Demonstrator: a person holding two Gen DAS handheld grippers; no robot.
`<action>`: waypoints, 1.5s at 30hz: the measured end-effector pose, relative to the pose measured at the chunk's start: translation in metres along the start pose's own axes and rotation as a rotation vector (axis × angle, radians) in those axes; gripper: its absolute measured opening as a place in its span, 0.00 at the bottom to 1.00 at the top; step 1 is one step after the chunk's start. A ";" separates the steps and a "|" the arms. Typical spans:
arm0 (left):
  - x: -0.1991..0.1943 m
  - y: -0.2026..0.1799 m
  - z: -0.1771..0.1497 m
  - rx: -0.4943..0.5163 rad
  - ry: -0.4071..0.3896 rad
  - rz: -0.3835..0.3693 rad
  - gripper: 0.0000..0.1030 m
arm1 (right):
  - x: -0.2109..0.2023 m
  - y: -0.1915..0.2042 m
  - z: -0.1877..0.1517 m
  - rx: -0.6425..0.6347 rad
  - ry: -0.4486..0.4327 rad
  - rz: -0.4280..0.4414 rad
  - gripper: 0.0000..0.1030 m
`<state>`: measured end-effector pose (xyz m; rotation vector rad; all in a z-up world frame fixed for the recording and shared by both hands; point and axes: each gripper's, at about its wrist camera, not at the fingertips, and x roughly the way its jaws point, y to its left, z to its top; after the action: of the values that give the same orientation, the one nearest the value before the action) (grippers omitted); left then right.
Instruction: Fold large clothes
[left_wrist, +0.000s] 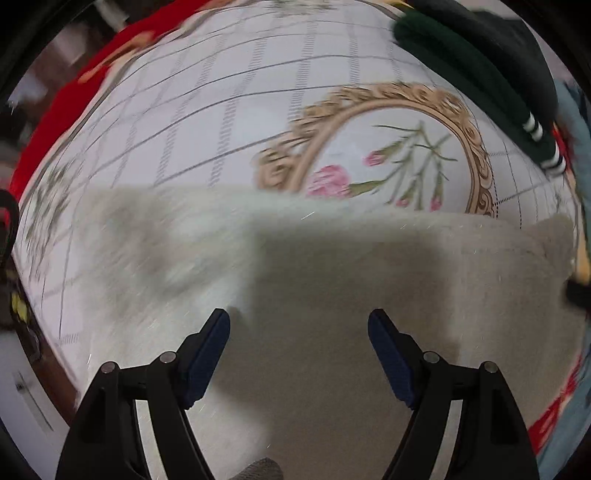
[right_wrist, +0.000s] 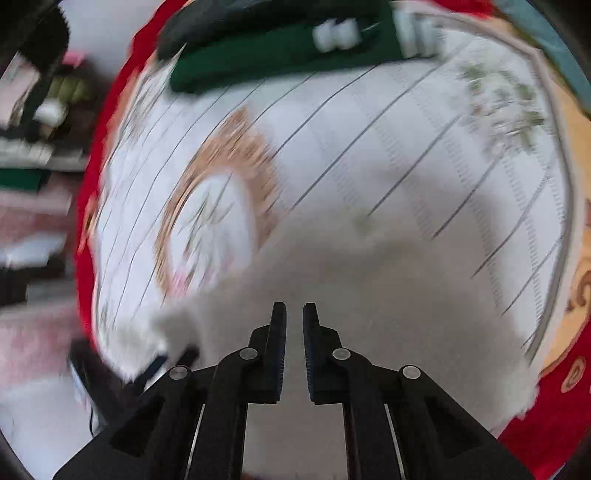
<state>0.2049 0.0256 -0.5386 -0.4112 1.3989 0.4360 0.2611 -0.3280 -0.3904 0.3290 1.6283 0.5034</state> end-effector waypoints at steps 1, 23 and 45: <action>-0.008 0.012 -0.009 -0.036 0.007 -0.011 0.74 | 0.014 0.006 -0.006 -0.022 0.046 -0.007 0.10; 0.014 0.143 -0.161 -0.997 -0.060 -0.233 0.72 | 0.038 0.033 -0.050 -0.230 0.263 -0.030 0.65; 0.028 0.188 -0.085 -0.820 -0.217 -0.348 0.46 | 0.086 -0.007 -0.036 -0.156 0.290 -0.229 0.12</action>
<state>0.0382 0.1434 -0.5803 -1.2137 0.8619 0.7333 0.2155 -0.2965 -0.4661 -0.0505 1.8655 0.5161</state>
